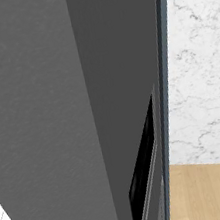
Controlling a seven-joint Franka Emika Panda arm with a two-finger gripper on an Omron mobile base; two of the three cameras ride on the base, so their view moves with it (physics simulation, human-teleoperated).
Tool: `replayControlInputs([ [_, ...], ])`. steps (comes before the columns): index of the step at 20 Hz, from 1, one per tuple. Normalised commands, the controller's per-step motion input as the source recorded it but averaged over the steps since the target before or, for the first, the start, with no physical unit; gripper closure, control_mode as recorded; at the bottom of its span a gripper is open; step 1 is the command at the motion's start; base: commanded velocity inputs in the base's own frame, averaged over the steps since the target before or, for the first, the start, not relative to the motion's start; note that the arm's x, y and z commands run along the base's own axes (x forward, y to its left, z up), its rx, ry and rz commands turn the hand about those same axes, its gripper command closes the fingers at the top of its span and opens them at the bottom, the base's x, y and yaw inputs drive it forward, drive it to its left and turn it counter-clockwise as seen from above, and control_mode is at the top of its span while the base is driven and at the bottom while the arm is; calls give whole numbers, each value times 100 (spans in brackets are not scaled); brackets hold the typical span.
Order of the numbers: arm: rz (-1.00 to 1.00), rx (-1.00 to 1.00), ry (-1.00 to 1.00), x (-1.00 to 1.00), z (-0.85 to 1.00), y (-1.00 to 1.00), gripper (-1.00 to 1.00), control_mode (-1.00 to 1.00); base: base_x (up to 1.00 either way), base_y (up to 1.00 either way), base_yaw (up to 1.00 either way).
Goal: Place one potato and one steak in each tupperware on the nearby counter, to pack two identical lunches.
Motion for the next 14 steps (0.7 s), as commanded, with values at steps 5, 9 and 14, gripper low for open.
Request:
replayControlInputs([
  [5, 0, 0, 1, 9, -5, 0, -100, -100, 0, 0, 0],
  [9, 0, 0, -3, 43, -16, -5, -100, -100, 0, 0, 0],
  [14, -4, 1, 0, 61, -36, -11, -100, -100, 0, 0, 0],
])
